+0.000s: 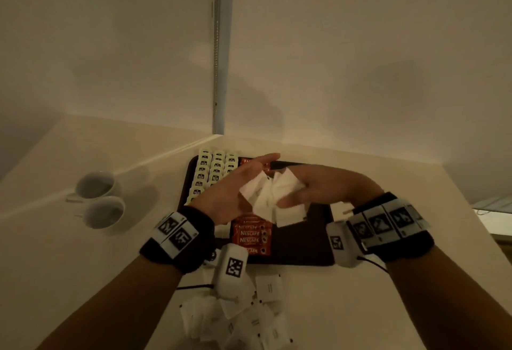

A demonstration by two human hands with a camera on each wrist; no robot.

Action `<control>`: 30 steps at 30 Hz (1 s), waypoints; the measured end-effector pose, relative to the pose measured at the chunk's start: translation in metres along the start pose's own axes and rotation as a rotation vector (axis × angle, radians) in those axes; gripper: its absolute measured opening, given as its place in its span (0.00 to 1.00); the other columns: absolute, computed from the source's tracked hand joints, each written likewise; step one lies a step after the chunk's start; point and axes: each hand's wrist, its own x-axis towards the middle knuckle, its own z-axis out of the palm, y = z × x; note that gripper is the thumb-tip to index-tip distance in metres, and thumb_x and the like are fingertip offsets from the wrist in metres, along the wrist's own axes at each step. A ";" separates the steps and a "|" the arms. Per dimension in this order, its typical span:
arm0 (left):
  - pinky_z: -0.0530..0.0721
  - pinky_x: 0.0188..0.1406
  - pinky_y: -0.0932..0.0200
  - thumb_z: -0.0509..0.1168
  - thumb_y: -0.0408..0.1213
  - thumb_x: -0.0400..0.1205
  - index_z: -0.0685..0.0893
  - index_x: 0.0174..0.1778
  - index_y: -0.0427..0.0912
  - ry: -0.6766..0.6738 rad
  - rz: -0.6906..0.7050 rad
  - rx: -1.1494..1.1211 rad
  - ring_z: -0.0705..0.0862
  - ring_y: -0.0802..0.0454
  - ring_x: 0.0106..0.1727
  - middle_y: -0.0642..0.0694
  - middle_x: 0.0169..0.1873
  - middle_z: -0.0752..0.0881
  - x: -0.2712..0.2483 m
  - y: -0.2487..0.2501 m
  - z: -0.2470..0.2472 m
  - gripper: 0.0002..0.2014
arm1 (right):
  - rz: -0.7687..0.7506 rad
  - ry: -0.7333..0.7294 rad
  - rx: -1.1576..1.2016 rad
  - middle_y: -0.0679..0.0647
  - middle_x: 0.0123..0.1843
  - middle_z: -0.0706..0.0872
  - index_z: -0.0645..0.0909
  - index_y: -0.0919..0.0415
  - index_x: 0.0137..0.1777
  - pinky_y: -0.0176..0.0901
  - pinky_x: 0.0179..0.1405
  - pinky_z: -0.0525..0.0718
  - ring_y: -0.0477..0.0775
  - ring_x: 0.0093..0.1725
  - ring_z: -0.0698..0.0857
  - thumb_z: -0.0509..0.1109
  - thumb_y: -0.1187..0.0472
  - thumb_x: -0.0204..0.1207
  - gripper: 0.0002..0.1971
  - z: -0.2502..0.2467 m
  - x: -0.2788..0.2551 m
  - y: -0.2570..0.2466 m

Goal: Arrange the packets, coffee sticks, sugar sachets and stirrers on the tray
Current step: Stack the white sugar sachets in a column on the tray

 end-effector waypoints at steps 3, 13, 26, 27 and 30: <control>0.86 0.55 0.46 0.66 0.43 0.76 0.78 0.70 0.46 0.039 0.000 -0.289 0.86 0.45 0.59 0.41 0.64 0.85 0.014 0.016 0.009 0.24 | -0.095 0.261 0.206 0.46 0.54 0.85 0.76 0.48 0.61 0.33 0.49 0.82 0.44 0.53 0.84 0.71 0.56 0.76 0.15 -0.008 0.019 -0.007; 0.89 0.39 0.53 0.63 0.45 0.75 0.83 0.58 0.38 0.184 0.080 -0.573 0.88 0.49 0.43 0.41 0.45 0.89 0.030 0.027 0.009 0.19 | 0.088 0.787 0.008 0.53 0.66 0.68 0.74 0.52 0.68 0.59 0.70 0.69 0.54 0.68 0.65 0.60 0.46 0.81 0.18 0.016 0.064 -0.015; 0.86 0.24 0.58 0.69 0.40 0.75 0.84 0.61 0.47 0.278 0.137 -0.459 0.88 0.51 0.39 0.41 0.50 0.89 0.029 0.030 0.003 0.17 | -0.264 0.901 0.181 0.44 0.50 0.81 0.79 0.51 0.58 0.20 0.44 0.75 0.32 0.48 0.78 0.73 0.61 0.74 0.13 0.024 0.052 -0.001; 0.86 0.23 0.59 0.70 0.41 0.74 0.84 0.61 0.47 0.272 0.140 -0.461 0.89 0.50 0.41 0.41 0.50 0.89 0.028 0.030 0.003 0.19 | -0.241 0.904 0.169 0.43 0.49 0.81 0.80 0.53 0.58 0.18 0.44 0.73 0.32 0.47 0.78 0.70 0.61 0.77 0.11 0.023 0.052 0.000; 0.86 0.23 0.60 0.70 0.36 0.74 0.84 0.60 0.49 0.284 0.158 -0.400 0.90 0.49 0.44 0.44 0.49 0.90 0.024 0.029 -0.001 0.18 | -0.184 0.904 0.282 0.43 0.46 0.84 0.83 0.55 0.56 0.19 0.40 0.75 0.32 0.41 0.80 0.63 0.61 0.82 0.08 0.019 0.048 0.002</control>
